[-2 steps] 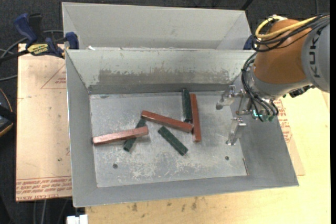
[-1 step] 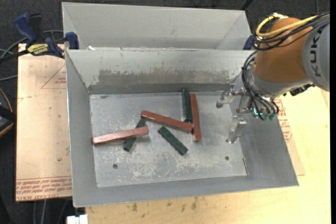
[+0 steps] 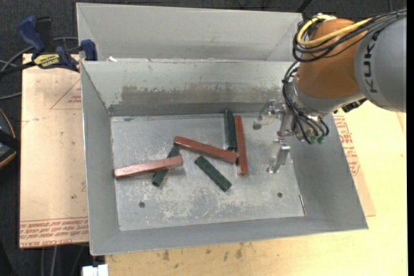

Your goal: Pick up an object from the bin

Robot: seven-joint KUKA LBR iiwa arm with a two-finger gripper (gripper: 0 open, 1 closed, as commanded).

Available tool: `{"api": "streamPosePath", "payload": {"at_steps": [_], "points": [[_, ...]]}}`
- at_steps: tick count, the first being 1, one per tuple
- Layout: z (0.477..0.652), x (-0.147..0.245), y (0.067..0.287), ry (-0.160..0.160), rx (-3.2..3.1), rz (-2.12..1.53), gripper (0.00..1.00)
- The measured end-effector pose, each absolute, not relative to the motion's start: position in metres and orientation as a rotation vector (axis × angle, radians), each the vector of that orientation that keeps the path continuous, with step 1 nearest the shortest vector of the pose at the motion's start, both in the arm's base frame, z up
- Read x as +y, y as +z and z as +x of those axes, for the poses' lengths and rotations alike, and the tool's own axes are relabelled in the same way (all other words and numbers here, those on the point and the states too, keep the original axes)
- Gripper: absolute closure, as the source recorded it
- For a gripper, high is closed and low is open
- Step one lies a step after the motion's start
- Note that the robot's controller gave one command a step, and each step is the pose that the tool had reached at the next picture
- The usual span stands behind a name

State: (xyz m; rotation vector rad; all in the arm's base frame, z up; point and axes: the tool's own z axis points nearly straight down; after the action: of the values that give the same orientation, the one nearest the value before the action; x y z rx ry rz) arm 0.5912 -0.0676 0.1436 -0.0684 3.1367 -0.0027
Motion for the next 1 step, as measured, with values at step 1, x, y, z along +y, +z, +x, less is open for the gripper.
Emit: {"api": "streamPosePath", "payload": {"at_steps": [1], "points": [[0.5721, -0.0395, 0.1366, 0.003, 3.137, -0.097, 0.00]]}}
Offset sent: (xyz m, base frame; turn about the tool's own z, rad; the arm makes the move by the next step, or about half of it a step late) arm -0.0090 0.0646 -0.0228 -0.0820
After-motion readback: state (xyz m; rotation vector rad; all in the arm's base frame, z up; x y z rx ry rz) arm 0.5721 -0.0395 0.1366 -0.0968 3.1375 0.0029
